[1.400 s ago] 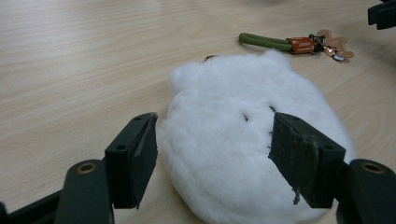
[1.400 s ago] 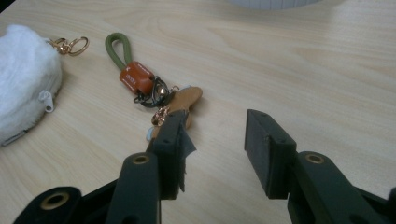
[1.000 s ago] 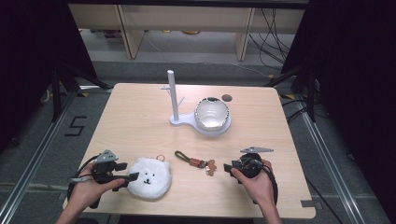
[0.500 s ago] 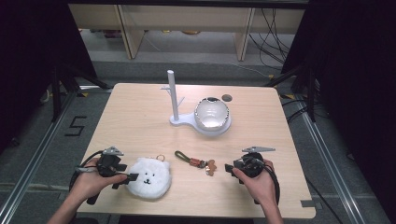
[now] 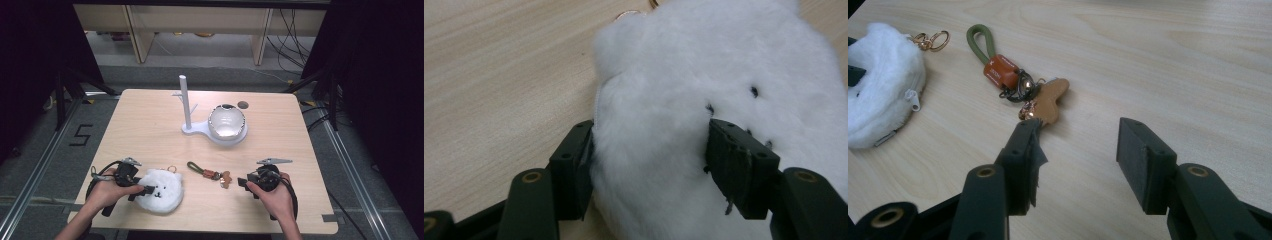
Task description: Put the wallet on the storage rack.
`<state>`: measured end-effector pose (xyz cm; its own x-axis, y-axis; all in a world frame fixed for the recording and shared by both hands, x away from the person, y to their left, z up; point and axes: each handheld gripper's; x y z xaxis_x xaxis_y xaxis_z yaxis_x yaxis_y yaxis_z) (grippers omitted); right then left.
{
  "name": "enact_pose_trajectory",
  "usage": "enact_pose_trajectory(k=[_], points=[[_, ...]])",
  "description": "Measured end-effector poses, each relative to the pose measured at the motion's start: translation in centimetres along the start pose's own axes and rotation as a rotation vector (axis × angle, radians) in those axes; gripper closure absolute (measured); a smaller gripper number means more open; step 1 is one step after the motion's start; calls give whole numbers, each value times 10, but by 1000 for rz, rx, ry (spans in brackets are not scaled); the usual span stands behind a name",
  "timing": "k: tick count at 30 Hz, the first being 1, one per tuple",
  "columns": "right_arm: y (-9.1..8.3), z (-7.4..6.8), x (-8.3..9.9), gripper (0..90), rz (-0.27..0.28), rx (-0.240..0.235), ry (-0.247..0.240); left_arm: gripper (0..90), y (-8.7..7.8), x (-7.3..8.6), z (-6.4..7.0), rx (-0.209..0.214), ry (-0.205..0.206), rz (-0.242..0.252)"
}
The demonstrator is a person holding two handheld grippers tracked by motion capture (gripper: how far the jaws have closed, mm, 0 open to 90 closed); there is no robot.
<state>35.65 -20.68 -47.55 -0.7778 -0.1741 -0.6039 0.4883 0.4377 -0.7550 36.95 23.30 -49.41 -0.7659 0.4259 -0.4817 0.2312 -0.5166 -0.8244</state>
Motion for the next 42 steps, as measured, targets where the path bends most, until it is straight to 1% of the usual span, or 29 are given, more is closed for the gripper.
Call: enact_pose_trajectory(k=[1, 5, 6, 8, 9, 10, 11, 12, 14, 16, 20, 21, 22, 23, 24, 25, 26, 28, 29, 30, 31, 32, 33, 35, 36, 37, 38, 40, 42], points=[[-1, 0, 0, 528, -9, -2, -2, 385, 1, 1, 1, 3, -18, 23], [-1, -2, 1, 520, -7, -1, -10, 442, 2, 4, 2, -11, -18, 49], [0, -3, 2, 518, -16, -25, -15, 493, 2, 4, 2, -11, -14, 49], [0, -3, 2, 517, -13, -17, -13, 522, 2, 6, 2, -15, -11, 64], [0, -4, 2, 515, -4, -24, -21, 580, 2, 8, 2, -13, -9, 85], [0, -4, 2, 515, -4, -24, -21, 580, 2, 9, 3, -23, -4, 92], [0, -5, 2, 515, -2, -28, -20, 648, 2, 10, 2, -9, 3, 105], [0, -5, 2, 515, -2, -28, -20, 648, 2, 12, 3, -6, 8, 131], [1, -5, 2, 515, -11, -21, -10, 710, 0, 15, 3, -17, 30, 142], [0, -7, 1, 515, -10, -27, -23, 739, 0, 18, 3, 2, 33, 175], [-1, -11, 0, 514, -6, -23, -30, 766, -3, 22, 2, 18, 40, 212], [0, -13, 0, 513, 0, -21, -24, 770, -3, 23, 3, 26, 42, 231], [-1, -13, 0, 510, -5, -37, -28, 773, -4, 24, 5, 30, 41, 264], [-1, -14, -1, 507, 12, -28, -42, 776, -6, 26, 6, 36, 53, 280], [1, -15, 0, 505, 28, -14, -38, 777, -7, 27, 8, 42, 60, 302], [-1, -15, -2, 503, -1, -36, -42, 778, -7, 27, 10, 53, 50, 335], [-1, -17, -2, 499, 4, -26, -37, 780, -7, 27, 12, 55, 48, 354], [-1, -17, -3, 497, 14, -37, -47, 780, -9, 27, 16, 68, 68, 397], [0, -19, -3, 496, 33, -45, -46, 781, -10, 27, 18, 71, 83, 412], [-1, -19, -4, 496, 31, -39, -54, 782, -13, 27, 23, 70, 101, 463], [-1, -19, -4, 496, 31, -39, -54, 782, -13, 27, 23, 70, 101, 463], [-1, -19, -4, 496, 41, -42, -58, 782, -15, 27, 26, 61, 115, 472], [0, -19, -5, 496, 63, -60, -62, 782, -17, 26, 28, 63, 128, 496], [-2, -20, -5, 495, 81, -66, -57, 782, -21, 25, 33, 55, 144, 548], [-2, -22, -6, 496, 90, -78, -49, 782, -22, 24, 35, 52, 151, 562], [-4, -26, -8, 497, 88, -97, -11, 782, -23, 23, 36, 46, 156, 582], [-2, -24, -9, 497, 119, -101, -44, 782, -25, 22, 38, 38, 161, 596], [-2, -25, -10, 497, 128, -103, -52, 782, -26, 19, 39, 44, 173, 631], [-2, -29, -13, 497, 150, -128, -58, 782, -28, 15, 41, 49, 181, 656]])
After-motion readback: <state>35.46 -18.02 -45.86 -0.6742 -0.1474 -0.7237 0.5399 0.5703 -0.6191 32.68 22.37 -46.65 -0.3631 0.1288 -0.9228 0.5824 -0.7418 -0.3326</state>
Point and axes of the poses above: each handheld gripper's, and its own axes: y roughly forward along the jaws, x roughly out of its underside, z roughly to its right, and after that the axes turned 5 degrees about x, right-handed
